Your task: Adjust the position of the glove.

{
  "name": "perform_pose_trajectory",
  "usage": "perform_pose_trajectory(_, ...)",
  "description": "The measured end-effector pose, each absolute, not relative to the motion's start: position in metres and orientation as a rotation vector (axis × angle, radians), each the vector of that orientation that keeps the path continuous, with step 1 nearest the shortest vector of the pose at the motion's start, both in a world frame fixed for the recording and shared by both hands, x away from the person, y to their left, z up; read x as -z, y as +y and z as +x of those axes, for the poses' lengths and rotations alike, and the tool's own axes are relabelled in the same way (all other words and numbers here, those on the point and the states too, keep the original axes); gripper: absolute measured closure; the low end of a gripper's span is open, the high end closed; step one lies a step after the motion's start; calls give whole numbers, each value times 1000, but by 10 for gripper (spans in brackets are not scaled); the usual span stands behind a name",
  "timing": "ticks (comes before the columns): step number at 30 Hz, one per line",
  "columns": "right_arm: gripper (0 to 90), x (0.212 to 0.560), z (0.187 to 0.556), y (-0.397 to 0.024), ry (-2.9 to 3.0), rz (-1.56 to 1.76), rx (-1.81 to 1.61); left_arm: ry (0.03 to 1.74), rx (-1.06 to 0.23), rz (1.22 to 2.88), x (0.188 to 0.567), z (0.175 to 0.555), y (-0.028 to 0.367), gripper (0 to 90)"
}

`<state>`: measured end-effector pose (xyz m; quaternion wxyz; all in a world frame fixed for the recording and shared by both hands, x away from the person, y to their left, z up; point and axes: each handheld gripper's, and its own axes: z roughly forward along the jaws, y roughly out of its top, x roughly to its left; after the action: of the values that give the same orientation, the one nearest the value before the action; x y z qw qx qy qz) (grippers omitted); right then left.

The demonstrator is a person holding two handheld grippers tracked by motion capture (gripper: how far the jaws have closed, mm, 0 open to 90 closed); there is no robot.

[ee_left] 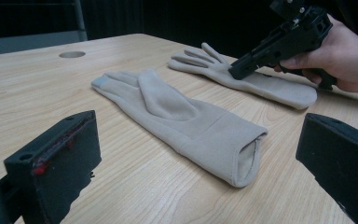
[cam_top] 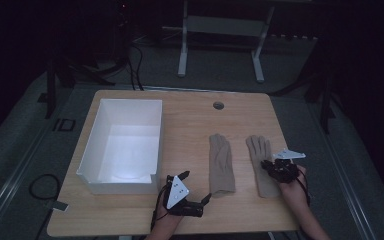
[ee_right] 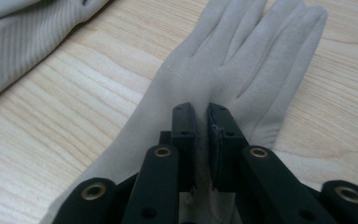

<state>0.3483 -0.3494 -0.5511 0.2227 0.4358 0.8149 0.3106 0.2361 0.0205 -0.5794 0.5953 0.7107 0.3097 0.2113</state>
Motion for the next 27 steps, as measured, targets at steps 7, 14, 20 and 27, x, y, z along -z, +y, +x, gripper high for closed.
perform_pose_trajectory(7,834,525,344,-341,2145,1296,-881,722,-493,1654,579,236,21,1)
perform_pose_trajectory(14,835,486,343,-324,2042,1303,-989,719,-494,1654,579,236,21,1)
perform_pose_trajectory(20,834,462,350,-299,2013,1299,-1028,716,-495,1654,579,236,20,1)
perform_pose_trajectory(27,834,448,350,-254,2042,1241,-1137,712,-493,1654,579,236,20,1)
